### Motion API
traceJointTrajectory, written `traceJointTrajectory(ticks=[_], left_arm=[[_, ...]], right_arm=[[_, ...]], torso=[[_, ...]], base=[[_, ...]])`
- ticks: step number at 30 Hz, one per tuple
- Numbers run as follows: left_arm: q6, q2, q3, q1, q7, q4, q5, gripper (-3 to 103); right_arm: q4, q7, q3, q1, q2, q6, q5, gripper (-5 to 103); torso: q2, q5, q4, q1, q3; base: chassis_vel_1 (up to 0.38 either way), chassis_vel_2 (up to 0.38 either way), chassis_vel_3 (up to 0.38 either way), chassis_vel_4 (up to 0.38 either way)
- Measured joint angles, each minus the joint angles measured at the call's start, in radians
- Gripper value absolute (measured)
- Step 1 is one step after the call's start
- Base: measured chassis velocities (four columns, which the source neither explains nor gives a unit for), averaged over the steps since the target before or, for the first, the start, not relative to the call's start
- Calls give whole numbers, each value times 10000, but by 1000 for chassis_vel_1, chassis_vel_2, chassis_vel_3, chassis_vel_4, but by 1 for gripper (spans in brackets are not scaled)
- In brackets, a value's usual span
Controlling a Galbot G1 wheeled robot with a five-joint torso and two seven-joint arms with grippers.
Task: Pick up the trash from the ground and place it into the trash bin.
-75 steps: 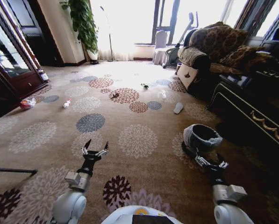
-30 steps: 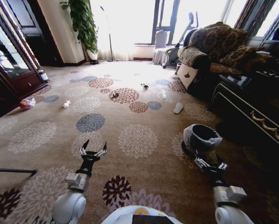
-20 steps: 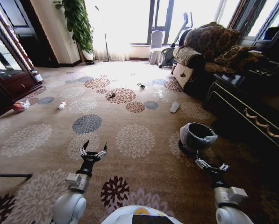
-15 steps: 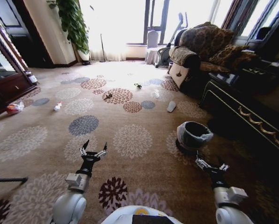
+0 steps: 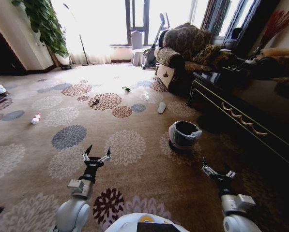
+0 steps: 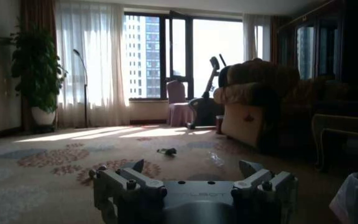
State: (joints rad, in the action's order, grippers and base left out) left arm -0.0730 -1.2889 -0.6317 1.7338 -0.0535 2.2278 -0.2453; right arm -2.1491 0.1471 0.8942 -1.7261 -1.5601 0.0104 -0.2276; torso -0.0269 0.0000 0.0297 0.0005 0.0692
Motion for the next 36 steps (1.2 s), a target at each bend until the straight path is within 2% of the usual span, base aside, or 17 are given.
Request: traceJointTrajectory(ticks=[11,25,36], left_arm=[[-45,-28,34,32,57,29,193,100],[-187,-129,-30,171,145,31,594,100],[-477,-164,-37,244,732,-102,794,100]], right_arm=[[-71,-14,-15,-40,43,45,68,100],[-244,-43,-115,-129,-5,24,213,100],[-154,-36,-185,-135,-49,-143,224,100]], torso=[[0,-1,-3,0,0],[2,0,-1,0,3],[3,-1,-3,2,3]], base=[[-164,142,138,-161],[-306,293,295,-297],[-211,143,124,-217]])
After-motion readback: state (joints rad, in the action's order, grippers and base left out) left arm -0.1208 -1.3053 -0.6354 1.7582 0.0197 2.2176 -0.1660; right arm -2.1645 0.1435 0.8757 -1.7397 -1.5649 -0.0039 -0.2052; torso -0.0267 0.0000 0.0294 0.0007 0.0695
